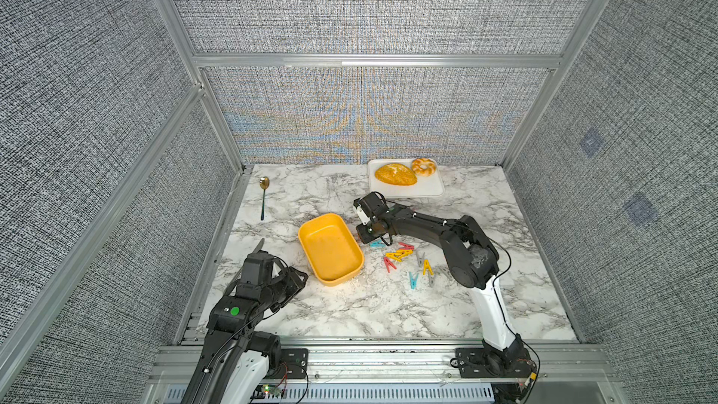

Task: Put the clothespins into the storage box
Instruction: Pick up the clothespin from the center of the board, then place the clothespin in the storage box.

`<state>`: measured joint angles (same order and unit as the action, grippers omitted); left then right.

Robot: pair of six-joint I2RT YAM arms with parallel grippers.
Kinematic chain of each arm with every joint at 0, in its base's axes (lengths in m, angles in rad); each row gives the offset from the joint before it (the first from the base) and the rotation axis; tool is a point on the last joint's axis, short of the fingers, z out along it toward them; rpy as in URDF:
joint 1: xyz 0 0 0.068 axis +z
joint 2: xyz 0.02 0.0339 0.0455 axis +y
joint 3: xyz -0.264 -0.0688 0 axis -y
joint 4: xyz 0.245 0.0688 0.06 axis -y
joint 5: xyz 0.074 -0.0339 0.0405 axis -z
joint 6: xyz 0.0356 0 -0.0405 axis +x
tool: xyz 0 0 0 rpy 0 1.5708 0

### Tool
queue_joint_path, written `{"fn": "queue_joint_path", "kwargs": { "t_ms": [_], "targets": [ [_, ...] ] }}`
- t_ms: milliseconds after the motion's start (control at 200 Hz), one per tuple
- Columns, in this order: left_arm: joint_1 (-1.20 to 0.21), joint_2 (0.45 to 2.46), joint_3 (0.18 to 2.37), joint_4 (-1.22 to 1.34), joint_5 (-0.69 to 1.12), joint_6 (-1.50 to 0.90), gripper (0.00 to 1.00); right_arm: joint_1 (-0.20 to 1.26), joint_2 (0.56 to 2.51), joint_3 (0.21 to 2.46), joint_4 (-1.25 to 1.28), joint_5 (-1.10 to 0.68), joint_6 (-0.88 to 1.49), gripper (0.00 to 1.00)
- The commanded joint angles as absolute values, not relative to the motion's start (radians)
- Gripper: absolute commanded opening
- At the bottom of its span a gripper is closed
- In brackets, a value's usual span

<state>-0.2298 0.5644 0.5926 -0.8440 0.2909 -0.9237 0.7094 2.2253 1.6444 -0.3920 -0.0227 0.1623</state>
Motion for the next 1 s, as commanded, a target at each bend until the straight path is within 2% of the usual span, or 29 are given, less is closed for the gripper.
{"fn": "queue_joint_path", "kwargs": {
  "t_ms": [0, 310, 600, 796, 996],
  "targets": [
    [-0.230, 0.569, 0.607, -0.814, 0.297, -0.920, 0.52, 0.710, 2.210, 1.641, -0.408, 0.001, 0.165, 0.01],
    [-0.230, 0.616, 0.692, -0.735, 0.294, -0.919, 0.53, 0.708, 2.004, 1.572, -0.433, 0.043, 0.175, 0.00],
    [-0.230, 0.770, 0.788, -0.651, 0.301, -0.881, 0.57, 0.780, 1.841, 1.531, -0.460, -0.002, 0.201, 0.00],
    [-0.229, 0.835, 0.833, -0.638, 0.256, -0.856, 0.61, 0.871, 1.855, 1.579, -0.473, -0.036, 0.235, 0.00],
    [-0.216, 0.880, 0.852, -0.646, 0.231, -0.820, 0.63, 0.954, 1.967, 1.681, -0.489, -0.033, 0.247, 0.00]
  ]
}}
